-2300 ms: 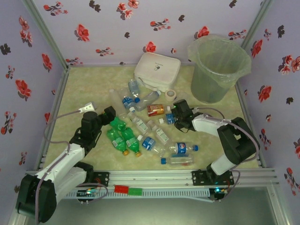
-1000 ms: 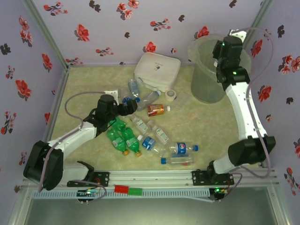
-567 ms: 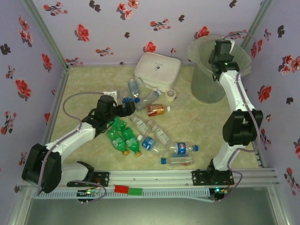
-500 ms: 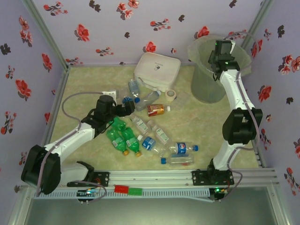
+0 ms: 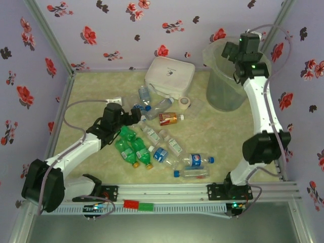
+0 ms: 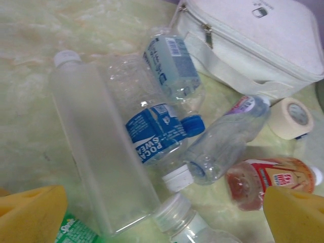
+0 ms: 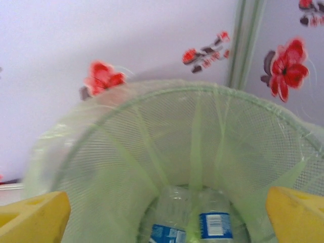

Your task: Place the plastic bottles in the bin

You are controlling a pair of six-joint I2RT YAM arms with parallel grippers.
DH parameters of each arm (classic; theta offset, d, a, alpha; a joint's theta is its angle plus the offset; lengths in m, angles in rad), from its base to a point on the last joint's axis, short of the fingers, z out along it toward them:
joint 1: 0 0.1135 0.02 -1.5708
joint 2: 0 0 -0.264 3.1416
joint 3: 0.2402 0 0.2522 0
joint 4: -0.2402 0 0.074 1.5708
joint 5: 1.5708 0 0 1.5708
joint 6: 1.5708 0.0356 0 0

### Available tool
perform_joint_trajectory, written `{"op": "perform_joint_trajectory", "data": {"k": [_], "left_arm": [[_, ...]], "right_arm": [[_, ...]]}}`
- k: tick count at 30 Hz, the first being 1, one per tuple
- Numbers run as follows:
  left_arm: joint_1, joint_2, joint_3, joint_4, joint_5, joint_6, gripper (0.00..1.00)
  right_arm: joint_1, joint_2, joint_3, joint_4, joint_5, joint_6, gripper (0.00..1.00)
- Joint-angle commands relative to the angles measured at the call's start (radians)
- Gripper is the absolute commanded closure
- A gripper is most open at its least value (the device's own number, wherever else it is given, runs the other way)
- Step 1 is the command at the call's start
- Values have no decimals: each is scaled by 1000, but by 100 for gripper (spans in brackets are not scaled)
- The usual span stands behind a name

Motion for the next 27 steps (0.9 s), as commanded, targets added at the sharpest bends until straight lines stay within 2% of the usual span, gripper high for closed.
{"op": "perform_joint_trajectory", "data": {"k": [1,6,11,20,27], "left_arm": [[14,33,57,-70,-66,-16,0],[17,105,110,-143,-90,-30,0],[16,185,177,-217,-96,-28,0],[16,357,319,-368,-146,-23,0],[16,443,372,-381,-147,-28,4]], "right_arm": [[97,-123,-56,13,-57,-3,0],[265,-261,-270,101,-88,22,0],[369,-320,-471,175,-113,122,0],[433,-285,-687,213,-222,187,1],[452,-218,-811,356,-260,220,0]]}}
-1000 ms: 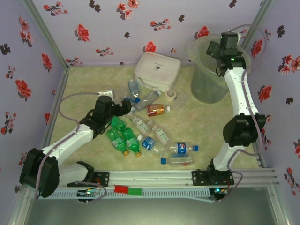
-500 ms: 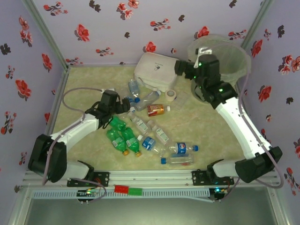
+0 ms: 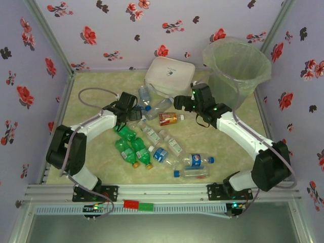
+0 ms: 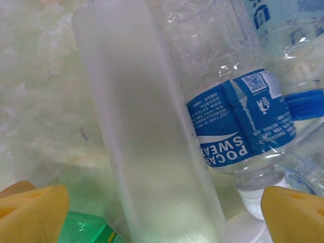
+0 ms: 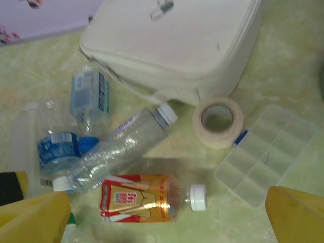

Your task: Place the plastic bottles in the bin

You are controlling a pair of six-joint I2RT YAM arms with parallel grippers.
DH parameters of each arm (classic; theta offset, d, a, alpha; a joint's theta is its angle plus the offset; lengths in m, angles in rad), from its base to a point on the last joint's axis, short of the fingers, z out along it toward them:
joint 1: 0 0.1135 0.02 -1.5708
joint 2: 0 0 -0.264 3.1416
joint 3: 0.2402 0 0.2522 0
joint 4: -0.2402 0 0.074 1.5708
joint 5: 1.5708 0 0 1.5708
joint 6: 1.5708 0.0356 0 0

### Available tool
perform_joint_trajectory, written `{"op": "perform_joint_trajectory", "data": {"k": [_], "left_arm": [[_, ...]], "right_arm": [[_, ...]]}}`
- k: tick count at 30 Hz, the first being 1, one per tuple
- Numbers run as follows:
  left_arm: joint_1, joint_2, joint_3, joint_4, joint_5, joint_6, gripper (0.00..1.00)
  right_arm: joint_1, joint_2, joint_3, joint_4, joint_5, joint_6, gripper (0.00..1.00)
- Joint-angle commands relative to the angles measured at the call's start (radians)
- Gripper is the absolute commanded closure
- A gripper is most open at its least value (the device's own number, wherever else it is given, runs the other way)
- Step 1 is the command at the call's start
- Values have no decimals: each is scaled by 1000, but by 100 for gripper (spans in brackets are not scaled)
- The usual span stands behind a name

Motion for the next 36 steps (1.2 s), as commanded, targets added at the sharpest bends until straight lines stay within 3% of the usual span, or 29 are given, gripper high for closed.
{"op": "perform_joint_trajectory", "data": {"k": [1,7,20,32,36], "left_arm": [[3,33,42,-41,-30,-17,6],[5,69,25,-12,-38,-36,15],[37,150,30,30,-53,-57,21],[67,146,17,85,-54,-50,47],[77,113,3,93,-60,-36,51]], "right_arm": [[10,39,-21,95,-38,37,1],[14,100,11,91,-55,30,0],[15,113,16,75,-45,31,0],[15,108,17,79,-64,15,1],[15,98,11,94,-76,20,0]]}}
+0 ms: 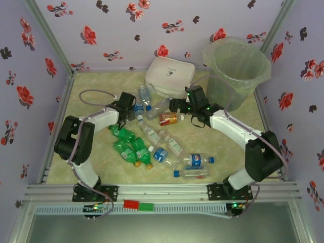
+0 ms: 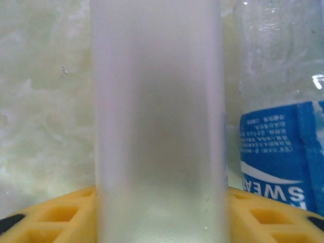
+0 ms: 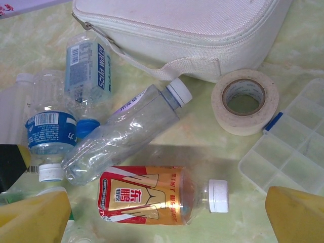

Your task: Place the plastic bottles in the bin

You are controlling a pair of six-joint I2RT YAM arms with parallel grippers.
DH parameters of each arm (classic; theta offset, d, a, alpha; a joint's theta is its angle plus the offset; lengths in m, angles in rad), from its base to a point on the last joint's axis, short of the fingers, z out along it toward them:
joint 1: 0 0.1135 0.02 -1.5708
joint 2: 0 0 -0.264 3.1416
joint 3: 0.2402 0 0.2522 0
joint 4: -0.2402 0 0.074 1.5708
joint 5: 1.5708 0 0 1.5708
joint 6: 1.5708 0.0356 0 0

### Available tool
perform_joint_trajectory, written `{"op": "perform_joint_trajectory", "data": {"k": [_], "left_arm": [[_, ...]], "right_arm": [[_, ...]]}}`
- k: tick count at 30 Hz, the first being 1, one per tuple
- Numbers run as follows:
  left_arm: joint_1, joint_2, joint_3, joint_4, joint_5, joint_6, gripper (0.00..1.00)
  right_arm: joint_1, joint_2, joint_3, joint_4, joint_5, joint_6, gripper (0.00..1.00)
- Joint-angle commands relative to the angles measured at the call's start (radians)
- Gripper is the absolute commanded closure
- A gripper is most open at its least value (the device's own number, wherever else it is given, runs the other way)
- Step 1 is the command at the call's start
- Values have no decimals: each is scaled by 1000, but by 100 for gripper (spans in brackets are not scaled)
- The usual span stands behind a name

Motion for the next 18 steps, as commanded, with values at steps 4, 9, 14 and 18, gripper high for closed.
{"op": "perform_joint_trajectory", "data": {"k": [4,9,14,18], "left_arm": [[14,-97,-29,32,-44,63,56],[15,-215,-59,61,-51,128,61],[13,-367,-115,135,37,213,62],[8,-491,-197,277,252,263,65]], "right_arm": [[6,-11,17,38,-40,10,0],[7,-6,26,62,-82,20,0],[7,15,66,106,-167,36,0],[7,25,90,206,-281,78,0]]}}
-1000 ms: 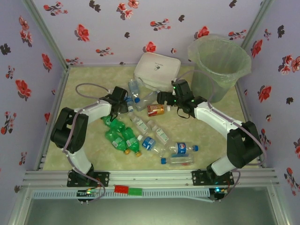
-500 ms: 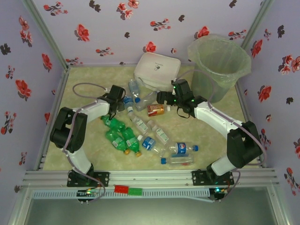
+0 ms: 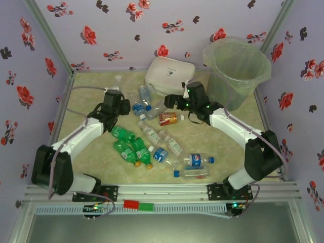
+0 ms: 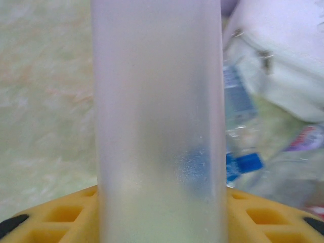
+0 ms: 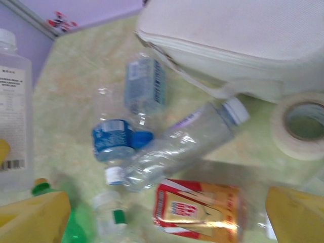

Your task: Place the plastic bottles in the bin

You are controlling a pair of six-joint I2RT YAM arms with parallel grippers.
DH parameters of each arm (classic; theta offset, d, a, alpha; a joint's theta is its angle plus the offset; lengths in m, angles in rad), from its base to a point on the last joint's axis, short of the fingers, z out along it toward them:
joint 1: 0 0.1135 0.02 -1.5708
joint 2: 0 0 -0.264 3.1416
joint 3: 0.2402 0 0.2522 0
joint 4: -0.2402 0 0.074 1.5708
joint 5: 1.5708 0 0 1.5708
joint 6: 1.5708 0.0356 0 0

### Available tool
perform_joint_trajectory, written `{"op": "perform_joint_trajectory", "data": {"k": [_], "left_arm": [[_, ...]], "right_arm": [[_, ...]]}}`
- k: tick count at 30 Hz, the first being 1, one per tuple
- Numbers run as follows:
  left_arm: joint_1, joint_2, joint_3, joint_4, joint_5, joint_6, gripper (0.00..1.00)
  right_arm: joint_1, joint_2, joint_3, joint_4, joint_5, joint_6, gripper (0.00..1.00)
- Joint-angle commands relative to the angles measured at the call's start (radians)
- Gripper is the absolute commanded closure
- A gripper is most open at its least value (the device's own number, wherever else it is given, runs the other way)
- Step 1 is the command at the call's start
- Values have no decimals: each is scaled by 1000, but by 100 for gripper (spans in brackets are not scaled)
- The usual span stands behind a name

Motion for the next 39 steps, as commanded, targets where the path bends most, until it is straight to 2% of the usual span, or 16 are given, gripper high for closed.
{"op": "perform_joint_trajectory", "data": {"k": [1,6,13,22,35,39], "left_arm": [[-4,-93,-65,159,204,81,65],[-69,-168,-134,295,323,77,65],[-181,-164,-163,412,330,72,65],[-255,-117,-142,437,330,98,65],[-255,-69,-100,369,270,58,66],[-256,-63,-102,383,287,49,66]], "right_arm": [[7,13,44,134,-135,62,1],[15,52,46,335,-277,208,0],[57,136,48,533,-339,330,0],[66,195,75,566,-355,365,4],[66,168,26,635,-362,360,1],[66,172,26,619,-350,351,2]]}}
